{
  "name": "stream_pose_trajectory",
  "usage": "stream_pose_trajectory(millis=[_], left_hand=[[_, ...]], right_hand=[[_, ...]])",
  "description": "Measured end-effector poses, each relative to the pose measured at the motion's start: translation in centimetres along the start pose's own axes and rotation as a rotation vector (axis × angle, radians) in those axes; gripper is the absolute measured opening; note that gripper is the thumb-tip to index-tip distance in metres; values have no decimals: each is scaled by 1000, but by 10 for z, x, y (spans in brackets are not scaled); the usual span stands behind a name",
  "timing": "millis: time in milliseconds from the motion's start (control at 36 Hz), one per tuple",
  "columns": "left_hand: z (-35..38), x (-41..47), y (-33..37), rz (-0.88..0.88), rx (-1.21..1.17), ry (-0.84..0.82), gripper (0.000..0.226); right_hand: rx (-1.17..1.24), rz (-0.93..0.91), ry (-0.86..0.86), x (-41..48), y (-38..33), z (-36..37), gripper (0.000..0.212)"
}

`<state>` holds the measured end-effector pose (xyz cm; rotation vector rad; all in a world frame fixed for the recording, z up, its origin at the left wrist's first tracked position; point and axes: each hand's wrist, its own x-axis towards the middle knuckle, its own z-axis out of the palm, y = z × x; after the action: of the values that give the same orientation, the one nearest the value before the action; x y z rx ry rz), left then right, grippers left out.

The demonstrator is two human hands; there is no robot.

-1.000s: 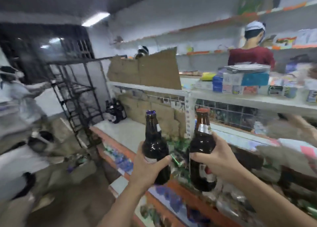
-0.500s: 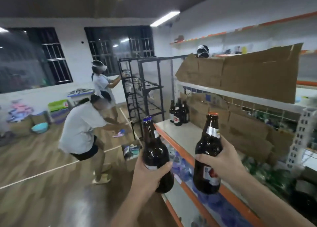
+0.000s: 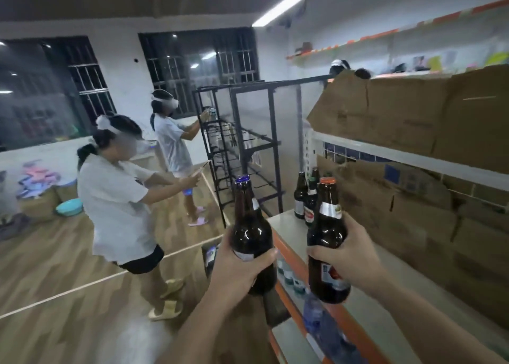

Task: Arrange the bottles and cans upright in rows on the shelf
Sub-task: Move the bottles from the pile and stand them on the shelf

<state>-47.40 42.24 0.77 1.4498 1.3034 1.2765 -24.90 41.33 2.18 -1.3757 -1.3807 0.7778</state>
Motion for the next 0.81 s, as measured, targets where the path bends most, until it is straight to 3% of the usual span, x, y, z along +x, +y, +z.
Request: stream_pose_trajectory(millis=[389,639,694,778,806], left_hand=[[50,252,-61,-24,-43,-140,63],[80,415,-151,-74,-36,-518,71],[85,444,-169,-116,-13,-594,79],[95,477,-187,-154,35,-693,74],[99,485,-195,-160,41,-721,72]], right_hand=[[-61,62,30,206,65,38,61],[-116,256,224,301,142,101,57],[-122,325,263,314,159,117,64],[-106,482,321,332,177,139,91],[-128,492,346,334,183,145,87]])
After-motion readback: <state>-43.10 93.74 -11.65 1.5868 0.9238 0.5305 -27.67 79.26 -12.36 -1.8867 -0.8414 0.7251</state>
